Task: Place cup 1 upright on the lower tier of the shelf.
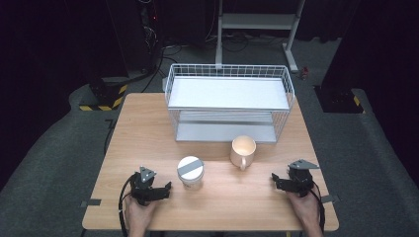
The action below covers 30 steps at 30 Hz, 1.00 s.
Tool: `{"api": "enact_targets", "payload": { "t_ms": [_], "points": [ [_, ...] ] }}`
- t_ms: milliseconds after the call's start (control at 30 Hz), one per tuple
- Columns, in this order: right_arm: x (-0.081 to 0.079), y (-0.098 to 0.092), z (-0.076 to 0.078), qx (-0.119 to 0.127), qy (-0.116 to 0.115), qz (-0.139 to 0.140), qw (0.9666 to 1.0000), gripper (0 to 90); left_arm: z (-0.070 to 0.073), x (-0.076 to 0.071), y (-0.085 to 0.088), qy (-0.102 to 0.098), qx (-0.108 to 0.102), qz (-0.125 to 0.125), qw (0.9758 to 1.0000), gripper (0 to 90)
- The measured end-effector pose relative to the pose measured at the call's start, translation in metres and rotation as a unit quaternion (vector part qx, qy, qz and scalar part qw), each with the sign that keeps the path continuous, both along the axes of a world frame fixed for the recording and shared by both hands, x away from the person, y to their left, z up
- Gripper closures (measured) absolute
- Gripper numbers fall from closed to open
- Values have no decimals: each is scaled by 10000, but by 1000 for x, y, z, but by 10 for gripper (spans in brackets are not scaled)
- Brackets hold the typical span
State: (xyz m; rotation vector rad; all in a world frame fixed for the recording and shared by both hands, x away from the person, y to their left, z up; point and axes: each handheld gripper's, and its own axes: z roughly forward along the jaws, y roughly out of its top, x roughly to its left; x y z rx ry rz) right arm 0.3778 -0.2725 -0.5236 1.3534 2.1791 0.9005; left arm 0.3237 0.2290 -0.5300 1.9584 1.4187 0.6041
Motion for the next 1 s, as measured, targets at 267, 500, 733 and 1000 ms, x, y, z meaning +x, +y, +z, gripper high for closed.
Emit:
{"api": "enact_targets", "payload": {
  "t_ms": [267, 500, 733, 1000],
  "points": [
    [1, 0, 0, -26, 25, -94, 9999, 146, 0, 0, 1, 0, 17, -16, 10000, 69],
    [1, 0, 0, -27, 24, -93, 10000, 146, 0, 1, -2, 25, 9, 132, 9999, 68],
    [1, 0, 0, -25, 25, -94, 9999, 146, 0, 1, -2, 20, 11, 130, 9999, 71],
    [1, 0, 0, -25, 25, -94, 9999, 146, 1, -4, -1, 13, -177, 88, 9998, 69]
  ]
}}
